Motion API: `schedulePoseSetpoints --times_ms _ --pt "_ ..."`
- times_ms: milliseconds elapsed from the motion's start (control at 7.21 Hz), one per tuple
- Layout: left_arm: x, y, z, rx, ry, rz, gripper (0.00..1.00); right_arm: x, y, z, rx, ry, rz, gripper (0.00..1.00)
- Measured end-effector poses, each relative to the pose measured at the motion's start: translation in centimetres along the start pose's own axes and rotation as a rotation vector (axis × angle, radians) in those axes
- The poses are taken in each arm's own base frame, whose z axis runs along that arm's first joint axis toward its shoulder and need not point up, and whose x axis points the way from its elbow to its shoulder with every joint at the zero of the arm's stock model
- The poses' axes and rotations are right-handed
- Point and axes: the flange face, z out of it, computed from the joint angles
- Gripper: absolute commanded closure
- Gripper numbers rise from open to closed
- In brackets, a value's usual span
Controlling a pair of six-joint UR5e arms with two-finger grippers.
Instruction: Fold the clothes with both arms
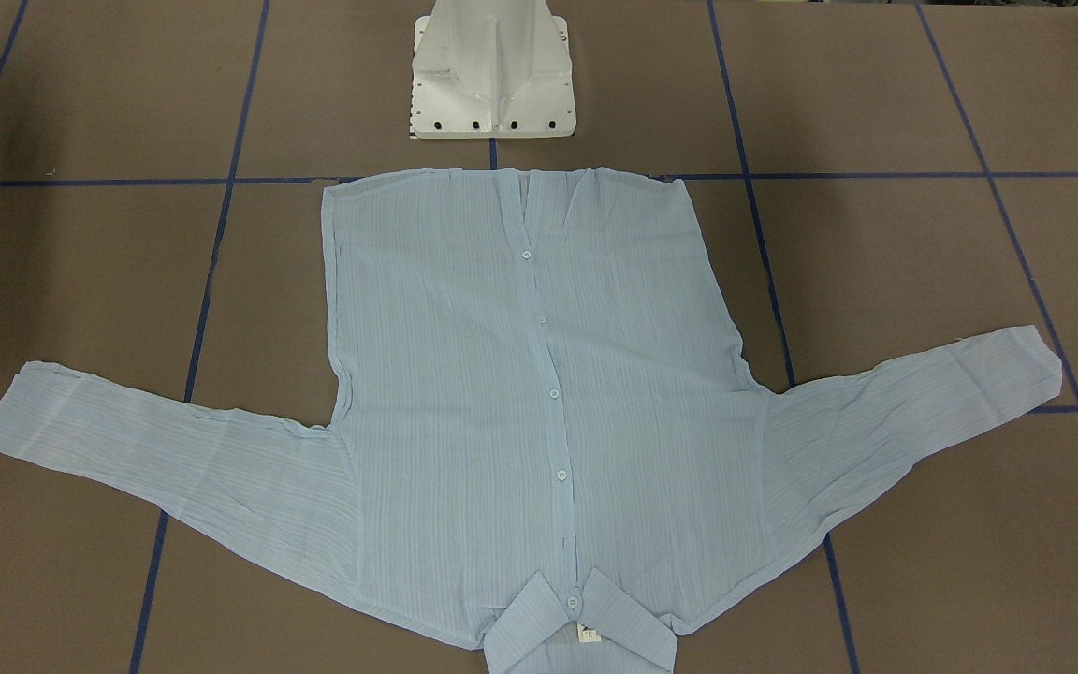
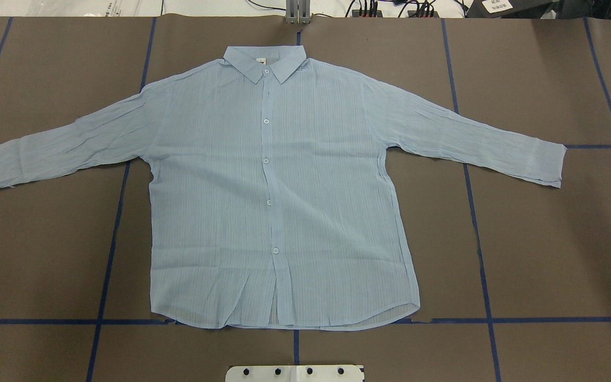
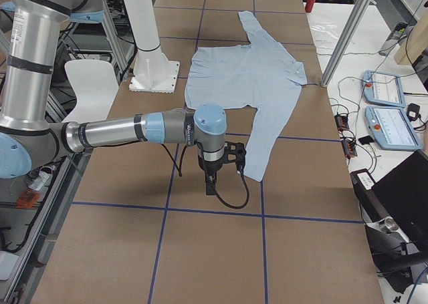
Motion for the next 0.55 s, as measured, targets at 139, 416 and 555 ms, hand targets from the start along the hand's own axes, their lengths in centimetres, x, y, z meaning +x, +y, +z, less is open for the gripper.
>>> schedulePoseSetpoints --times_ms 139,416,555 --pt "0.07 -0.07 -0.06 0.004 -0.001 0.005 0.00 0.04 0.00 0.04 -0.001 0.000 0.001 0.00" --pt "0.28 -0.37 -0.37 0.032 -0.007 0.032 0.00 0.11 0.01 0.12 -0.003 0.001 0.002 0.00" --pt "0.40 -0.49 -0.54 0.042 -0.010 0.040 0.00 -0.14 -0.48 -0.15 0.005 0.001 -0.003 0.00"
